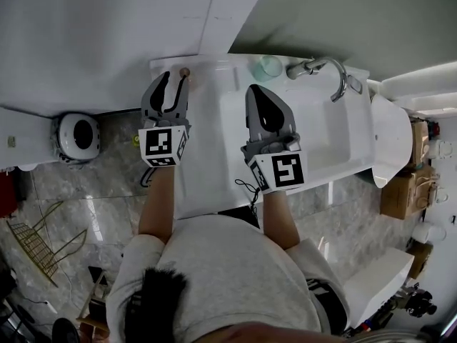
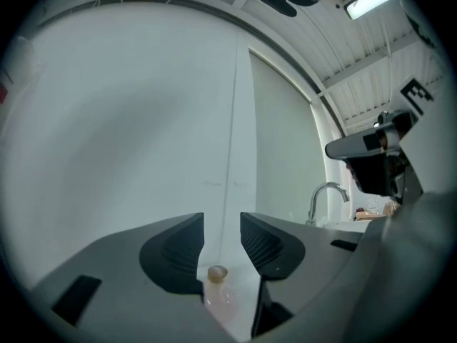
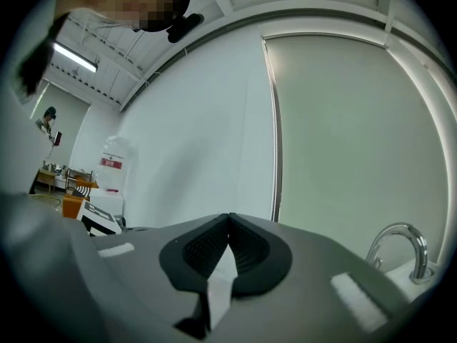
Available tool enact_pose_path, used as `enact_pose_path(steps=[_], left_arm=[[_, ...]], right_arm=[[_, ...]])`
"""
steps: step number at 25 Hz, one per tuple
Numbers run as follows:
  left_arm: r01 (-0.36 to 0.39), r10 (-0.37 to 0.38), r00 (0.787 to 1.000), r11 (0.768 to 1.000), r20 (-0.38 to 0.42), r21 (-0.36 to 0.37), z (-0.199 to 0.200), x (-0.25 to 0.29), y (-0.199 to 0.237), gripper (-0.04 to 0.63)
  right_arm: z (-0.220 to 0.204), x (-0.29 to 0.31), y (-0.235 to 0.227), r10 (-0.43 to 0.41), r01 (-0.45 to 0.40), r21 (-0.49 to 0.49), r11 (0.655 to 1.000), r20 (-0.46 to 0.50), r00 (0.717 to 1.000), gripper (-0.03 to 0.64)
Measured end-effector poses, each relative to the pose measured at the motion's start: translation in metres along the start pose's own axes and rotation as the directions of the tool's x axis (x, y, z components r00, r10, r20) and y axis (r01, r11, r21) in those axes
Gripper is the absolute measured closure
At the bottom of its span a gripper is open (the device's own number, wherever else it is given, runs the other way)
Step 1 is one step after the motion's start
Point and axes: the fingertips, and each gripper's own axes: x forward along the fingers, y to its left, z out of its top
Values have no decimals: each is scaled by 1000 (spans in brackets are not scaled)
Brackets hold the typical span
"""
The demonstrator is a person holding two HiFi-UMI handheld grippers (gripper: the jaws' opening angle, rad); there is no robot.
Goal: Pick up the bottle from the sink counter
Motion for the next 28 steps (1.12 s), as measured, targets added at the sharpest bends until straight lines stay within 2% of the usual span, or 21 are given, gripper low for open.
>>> enact_pose_path(steps=[4,12,21,28], left_arm=[[-59,59,997,998,-57,12,-29,17,0,430],[-146,150,978,989,-144,39,-71,45,4,423],[-190,198,957,980,-213,61,-105,61,12,422],[-197,208,951,978,-227,71,-120,71,16,422]], right_arm=[[-11,8,-3,34,-34,5,999,-26,999,606],[-27,23,-14,86,-84,31,996,-56,995,606],[-42,34,-22,105,-101,48,994,-80,991,606],[-49,37,-27,100,-95,50,994,-96,990,606]])
